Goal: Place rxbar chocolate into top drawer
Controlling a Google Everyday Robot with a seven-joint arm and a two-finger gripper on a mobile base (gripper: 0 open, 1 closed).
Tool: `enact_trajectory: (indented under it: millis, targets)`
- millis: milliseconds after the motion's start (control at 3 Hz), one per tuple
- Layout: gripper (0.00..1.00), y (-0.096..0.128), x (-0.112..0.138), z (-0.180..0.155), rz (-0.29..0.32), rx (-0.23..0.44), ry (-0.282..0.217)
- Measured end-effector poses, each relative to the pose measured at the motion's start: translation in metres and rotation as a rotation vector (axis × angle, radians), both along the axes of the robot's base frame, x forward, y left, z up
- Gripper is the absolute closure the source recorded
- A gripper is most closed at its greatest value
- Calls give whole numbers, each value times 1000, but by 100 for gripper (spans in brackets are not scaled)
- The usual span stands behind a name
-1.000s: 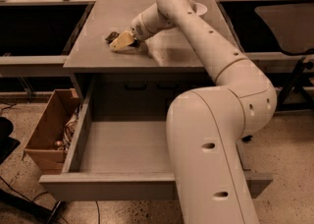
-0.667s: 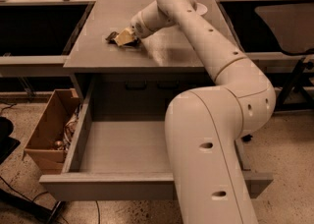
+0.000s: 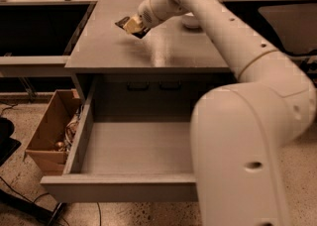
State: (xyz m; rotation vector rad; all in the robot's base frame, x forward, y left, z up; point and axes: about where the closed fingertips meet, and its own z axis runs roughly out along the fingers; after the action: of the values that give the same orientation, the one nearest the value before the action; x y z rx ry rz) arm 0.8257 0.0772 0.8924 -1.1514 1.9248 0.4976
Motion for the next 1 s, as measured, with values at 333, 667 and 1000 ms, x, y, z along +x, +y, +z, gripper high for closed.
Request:
enact_trajectory:
  millis: [333, 667, 1000]
  targets:
    - [100, -34, -49, 56, -42, -13, -64]
    - [100, -66, -138, 87, -9, -97, -57]
    - [100, -102, -225, 57, 69, -166, 58]
